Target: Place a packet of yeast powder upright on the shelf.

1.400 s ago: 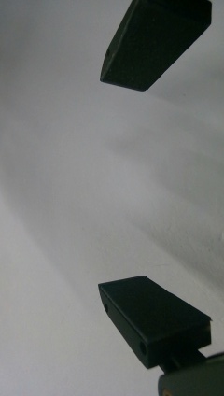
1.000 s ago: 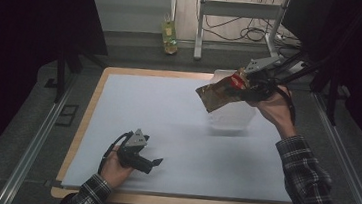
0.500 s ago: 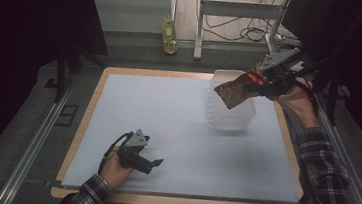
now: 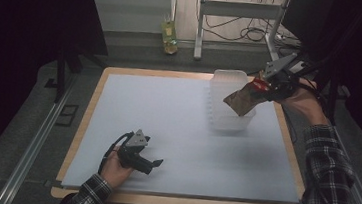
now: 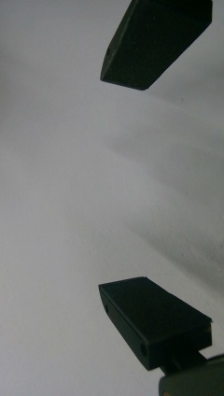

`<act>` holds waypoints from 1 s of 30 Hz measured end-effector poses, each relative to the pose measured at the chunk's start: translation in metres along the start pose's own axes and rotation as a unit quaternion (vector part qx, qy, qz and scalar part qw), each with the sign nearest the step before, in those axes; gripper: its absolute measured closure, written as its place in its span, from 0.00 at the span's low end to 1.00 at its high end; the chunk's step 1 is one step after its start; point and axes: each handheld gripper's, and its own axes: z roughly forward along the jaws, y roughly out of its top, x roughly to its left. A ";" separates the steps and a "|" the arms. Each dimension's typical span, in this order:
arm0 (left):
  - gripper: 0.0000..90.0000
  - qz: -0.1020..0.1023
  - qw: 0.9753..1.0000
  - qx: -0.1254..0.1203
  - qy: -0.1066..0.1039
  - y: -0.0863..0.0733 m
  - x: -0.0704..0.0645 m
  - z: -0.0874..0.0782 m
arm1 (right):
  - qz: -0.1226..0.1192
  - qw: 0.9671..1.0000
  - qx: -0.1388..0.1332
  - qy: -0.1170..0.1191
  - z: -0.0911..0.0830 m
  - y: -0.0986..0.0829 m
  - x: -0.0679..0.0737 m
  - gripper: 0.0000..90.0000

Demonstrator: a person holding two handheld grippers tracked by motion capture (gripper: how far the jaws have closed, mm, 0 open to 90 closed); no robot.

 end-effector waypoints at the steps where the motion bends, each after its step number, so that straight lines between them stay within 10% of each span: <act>1: 0.03 -0.001 1.000 0.000 0.000 0.000 0.000 0.000 | -0.004 1.000 0.004 0.001 0.001 -0.001 0.000 0.77; 16: 0.03 -0.002 1.000 0.003 -0.003 0.000 0.000 0.001 | -0.046 0.997 0.052 0.043 0.027 -0.002 0.001 0.77; 30: 0.03 -0.002 1.000 0.004 -0.004 -0.001 0.000 0.001 | -0.025 0.995 0.076 0.059 0.062 -0.004 0.002 0.76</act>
